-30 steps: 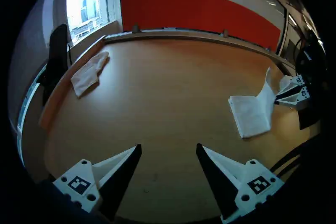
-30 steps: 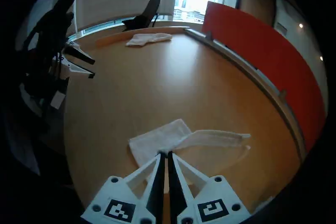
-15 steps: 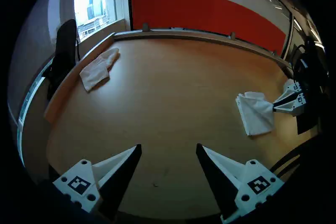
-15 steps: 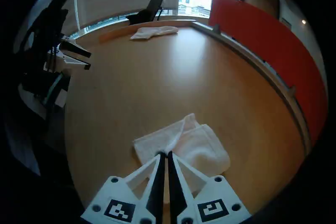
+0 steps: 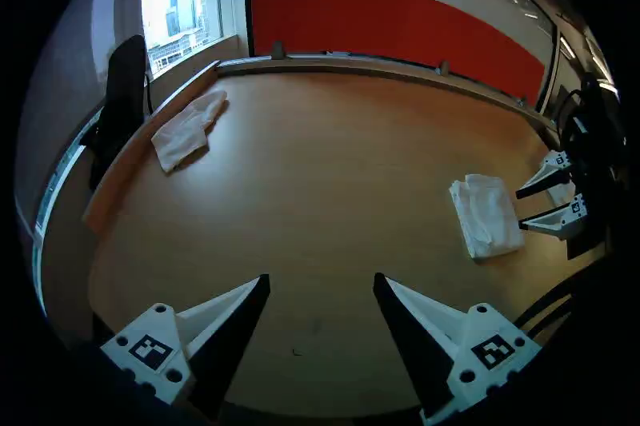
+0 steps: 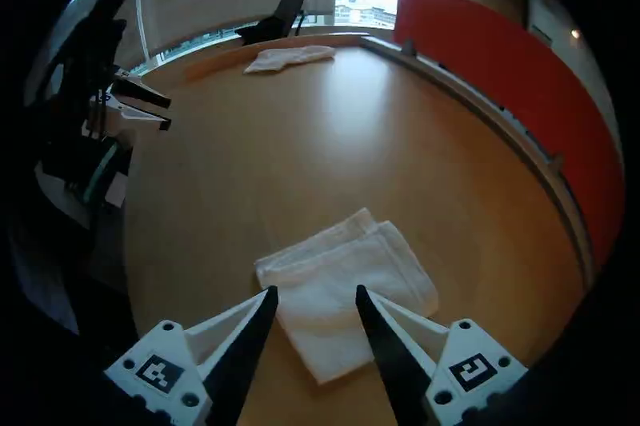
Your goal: Fold towel
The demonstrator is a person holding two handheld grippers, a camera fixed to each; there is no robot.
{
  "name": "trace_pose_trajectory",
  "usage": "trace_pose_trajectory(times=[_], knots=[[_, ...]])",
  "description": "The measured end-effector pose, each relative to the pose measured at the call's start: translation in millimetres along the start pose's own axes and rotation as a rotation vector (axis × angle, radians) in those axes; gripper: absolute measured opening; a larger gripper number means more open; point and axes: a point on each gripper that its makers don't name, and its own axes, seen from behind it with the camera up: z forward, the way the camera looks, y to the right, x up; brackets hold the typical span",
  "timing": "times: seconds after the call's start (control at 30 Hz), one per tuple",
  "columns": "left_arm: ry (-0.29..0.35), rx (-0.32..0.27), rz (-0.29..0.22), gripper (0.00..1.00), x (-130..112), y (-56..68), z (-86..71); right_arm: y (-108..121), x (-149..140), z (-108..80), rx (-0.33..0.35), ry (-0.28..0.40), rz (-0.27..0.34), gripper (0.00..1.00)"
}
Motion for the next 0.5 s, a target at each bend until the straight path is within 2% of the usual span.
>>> trace_pose_trajectory(times=[0.23, 0.5], knots=[[0.0, -0.003, 0.003, 0.97, 1, 1.8, 0.8, 3, -14, -1.1, -0.016, -0.016, 0.018, 0.77], [-0.001, -0.008, 0.007, 0.96, 0, 4.3, 1.0, 8, -45, -4.9, -0.043, -0.055, 0.049, 0.77]])
